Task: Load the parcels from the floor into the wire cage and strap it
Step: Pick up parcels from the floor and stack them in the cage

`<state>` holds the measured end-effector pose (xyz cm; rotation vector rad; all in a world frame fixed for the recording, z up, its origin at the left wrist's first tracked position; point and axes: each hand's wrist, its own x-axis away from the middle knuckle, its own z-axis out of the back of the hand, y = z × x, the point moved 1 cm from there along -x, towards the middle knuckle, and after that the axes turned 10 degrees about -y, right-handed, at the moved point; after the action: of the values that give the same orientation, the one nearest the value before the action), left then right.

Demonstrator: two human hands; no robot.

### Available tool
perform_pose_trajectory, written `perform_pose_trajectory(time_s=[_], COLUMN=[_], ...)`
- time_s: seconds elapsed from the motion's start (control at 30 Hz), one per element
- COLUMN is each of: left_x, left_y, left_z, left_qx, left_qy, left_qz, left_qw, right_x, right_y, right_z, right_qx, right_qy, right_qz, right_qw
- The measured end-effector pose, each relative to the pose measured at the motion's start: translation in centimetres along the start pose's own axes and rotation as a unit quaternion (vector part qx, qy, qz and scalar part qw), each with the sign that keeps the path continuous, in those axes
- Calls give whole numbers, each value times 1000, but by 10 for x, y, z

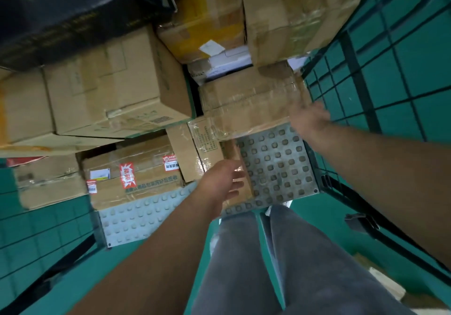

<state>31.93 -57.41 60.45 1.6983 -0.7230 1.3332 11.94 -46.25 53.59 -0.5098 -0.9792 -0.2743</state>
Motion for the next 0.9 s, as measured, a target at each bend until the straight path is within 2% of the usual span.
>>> perform_pose_trajectory(time_s=[0.07,0.13,0.27,0.33,0.4,0.47,0.6,0.8,0.87,0.9], left_x=[19,31,56,72,91,108,145,195,213,216], left_y=[-4,-6,-13,-21,-27,-33,-67,-153,-196,-203], left_z=[3,-1,-23,-31,-37,-43,-83,-184,-219,-228], left_qx=[-66,-125,-243,-303,-345,-386,-537,-648,-682,-684], left_qy=[-24,-37,-69,-98,-113,-123,-176,-267,-294,-298], left_qz=[-11,-18,-50,-65,-79,-82,-92,-113,-118,-123], left_qw=[997,991,966,946,928,910,820,704,659,654], right_x=[32,64,149,189,222,250,318,395,425,429], right_y=[24,52,107,136,165,188,249,345,389,396], right_z=[-6,-13,-27,-34,-39,-44,-51,-45,-48,-46], right_qx=[-5,-16,-141,-176,-242,-338,-524,-620,-661,-673], right_qy=[-7,-65,-177,-186,-150,-107,-6,99,148,155], right_qz=[0,21,-26,-27,-41,-64,-101,-101,-102,-99], right_qw=[1000,998,974,966,958,933,845,771,729,717])
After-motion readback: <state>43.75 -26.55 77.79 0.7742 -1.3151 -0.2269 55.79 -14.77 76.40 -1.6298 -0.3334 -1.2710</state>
